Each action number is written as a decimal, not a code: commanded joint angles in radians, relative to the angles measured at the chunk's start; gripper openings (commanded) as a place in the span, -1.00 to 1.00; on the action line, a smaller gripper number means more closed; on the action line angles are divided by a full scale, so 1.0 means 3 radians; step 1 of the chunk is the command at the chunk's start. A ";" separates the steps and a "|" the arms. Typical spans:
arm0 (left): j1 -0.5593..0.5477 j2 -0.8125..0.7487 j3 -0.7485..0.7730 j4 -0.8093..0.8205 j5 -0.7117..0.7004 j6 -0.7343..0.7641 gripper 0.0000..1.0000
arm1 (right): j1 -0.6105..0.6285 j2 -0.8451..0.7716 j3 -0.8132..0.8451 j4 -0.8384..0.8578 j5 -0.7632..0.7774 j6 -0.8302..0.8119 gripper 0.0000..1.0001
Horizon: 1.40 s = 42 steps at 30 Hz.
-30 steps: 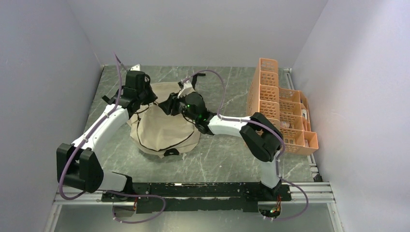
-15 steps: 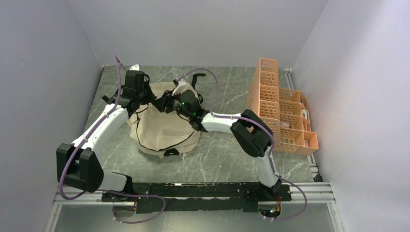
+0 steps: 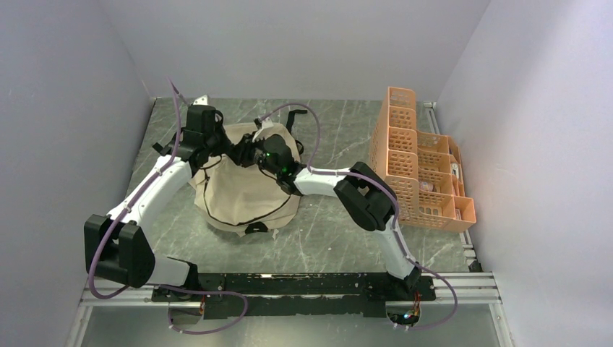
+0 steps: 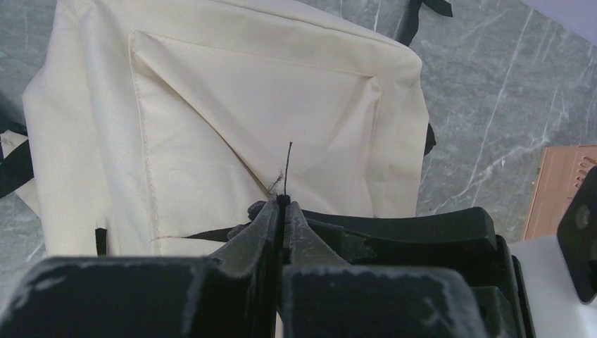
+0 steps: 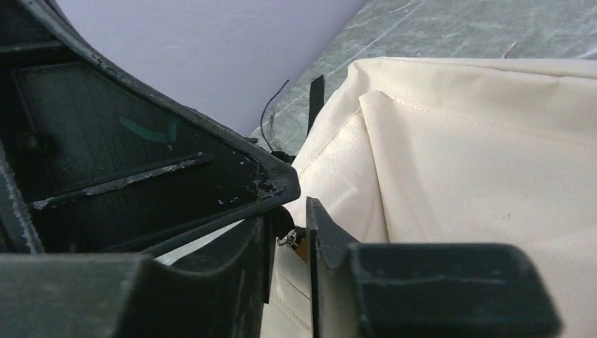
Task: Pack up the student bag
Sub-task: Zip the student bag at the center of the board.
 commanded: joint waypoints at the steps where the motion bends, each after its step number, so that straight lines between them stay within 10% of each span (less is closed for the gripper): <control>1: 0.0022 -0.0048 0.0095 0.0106 0.0083 -0.0050 -0.90 | -0.0034 0.0081 0.0054 0.0226 0.0126 0.0013 -0.60; 5: 0.0119 -0.0021 0.0058 0.0067 0.0171 -0.0130 -0.90 | -0.0044 0.0069 -0.0017 0.0346 0.0117 0.0012 -0.98; 13: 0.0826 -0.0053 -0.0136 -0.0185 0.0394 -0.0368 -0.03 | -0.0044 0.0048 -0.0090 0.0409 0.0097 -0.0037 -1.00; 17: 0.1001 -0.0132 -0.0247 -0.0177 0.0453 -0.0356 0.09 | -0.0044 0.0058 -0.0089 0.0387 0.0079 0.0008 -1.00; 34: 0.1009 0.0102 -0.0493 -0.0028 0.1092 -0.0322 0.00 | -0.0044 0.0081 -0.0057 0.0326 0.0031 0.0022 -1.00; 39: 0.1009 0.0217 -0.0516 0.0038 0.1189 -0.0348 -0.84 | -0.0042 0.0064 -0.0076 0.0299 0.0020 0.0021 -1.00; 42: 0.1011 0.0174 -0.0515 -0.0040 0.1080 -0.0323 -0.90 | -0.0046 0.0039 -0.0092 0.0255 0.0011 0.0020 -1.00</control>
